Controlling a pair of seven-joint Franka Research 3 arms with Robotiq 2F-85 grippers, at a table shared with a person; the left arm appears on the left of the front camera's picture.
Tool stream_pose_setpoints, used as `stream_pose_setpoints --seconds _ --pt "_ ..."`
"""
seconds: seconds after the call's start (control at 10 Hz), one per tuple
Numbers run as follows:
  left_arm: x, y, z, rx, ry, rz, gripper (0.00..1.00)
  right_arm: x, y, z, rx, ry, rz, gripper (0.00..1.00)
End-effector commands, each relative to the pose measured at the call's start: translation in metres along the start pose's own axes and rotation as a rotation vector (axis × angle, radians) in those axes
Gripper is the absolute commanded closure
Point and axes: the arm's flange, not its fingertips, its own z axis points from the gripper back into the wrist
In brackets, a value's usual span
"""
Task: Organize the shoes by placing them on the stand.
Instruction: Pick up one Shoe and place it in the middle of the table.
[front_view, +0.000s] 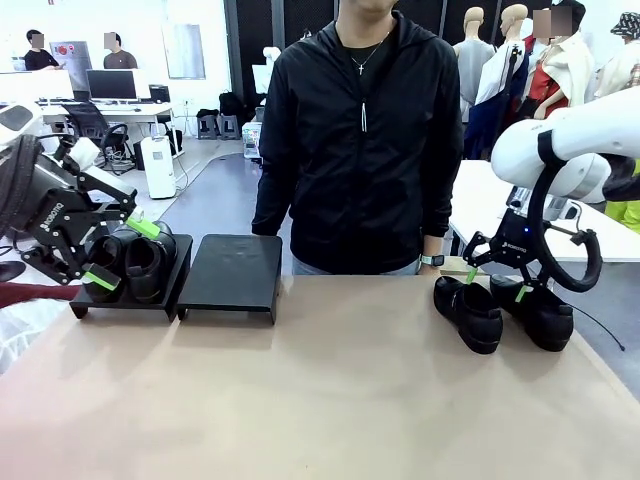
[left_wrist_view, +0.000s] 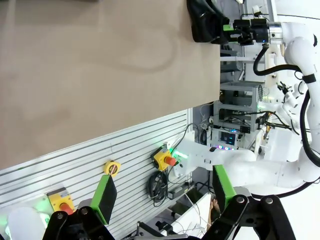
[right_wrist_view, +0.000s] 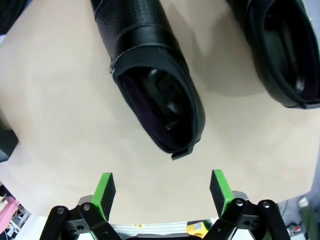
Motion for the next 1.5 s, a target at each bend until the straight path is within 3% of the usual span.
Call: stream_pose_setpoints --seconds 0.0,0.3,0.6,1.0,1.1,1.2,1.4 --pt "0.001 0.000 0.001 -0.026 0.006 -0.010 0.00 0.029 -0.010 -0.009 -0.012 0.042 0.105 0.00" --pt "0.001 0.000 0.001 -0.026 0.006 -0.010 0.00 0.043 -0.021 -0.033 -0.004 -0.049 0.255 0.00" --pt "0.001 0.000 0.001 -0.026 0.006 -0.010 0.00 0.060 -0.022 -0.061 -0.053 0.004 0.201 0.00" --pt "0.001 0.000 0.001 -0.026 0.006 -0.010 0.00 0.067 -0.024 -0.067 -0.041 0.029 0.166 0.00" --pt "0.001 0.000 0.001 -0.026 0.006 -0.010 0.00 0.067 -0.024 -0.067 -0.083 0.001 0.171 0.40" --pt "0.001 0.000 0.001 -0.026 0.006 -0.010 0.00 0.068 -0.023 -0.068 -0.091 0.025 0.183 1.00" --pt "0.001 0.000 0.001 -0.026 0.006 -0.010 0.00 0.068 -0.022 -0.067 -0.113 0.025 0.176 1.00"
